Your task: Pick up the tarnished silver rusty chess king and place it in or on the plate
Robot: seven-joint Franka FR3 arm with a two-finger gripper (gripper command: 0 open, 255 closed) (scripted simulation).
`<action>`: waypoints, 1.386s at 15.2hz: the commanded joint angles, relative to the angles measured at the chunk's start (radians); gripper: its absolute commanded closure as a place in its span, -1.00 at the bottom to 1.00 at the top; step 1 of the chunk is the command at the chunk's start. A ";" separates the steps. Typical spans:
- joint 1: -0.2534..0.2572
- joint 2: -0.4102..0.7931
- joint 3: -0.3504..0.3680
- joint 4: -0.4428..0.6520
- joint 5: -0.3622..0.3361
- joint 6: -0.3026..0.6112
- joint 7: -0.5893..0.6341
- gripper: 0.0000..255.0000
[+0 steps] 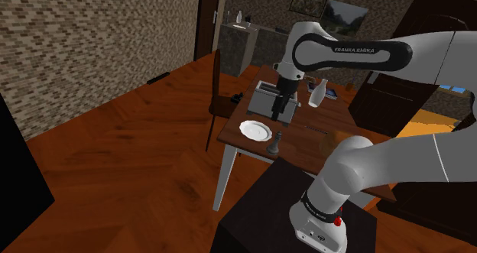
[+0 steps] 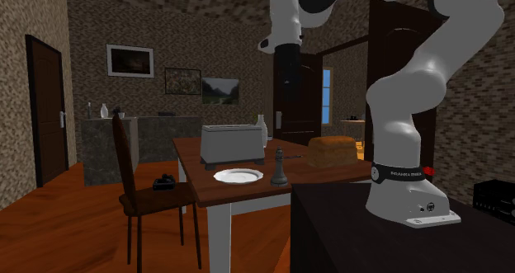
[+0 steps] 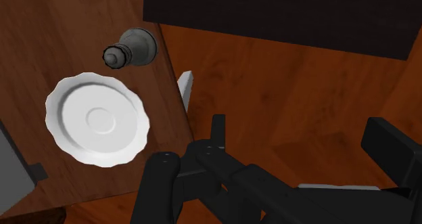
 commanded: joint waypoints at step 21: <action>-0.156 0.483 -0.375 -0.134 -0.199 0.747 -0.326 -1.00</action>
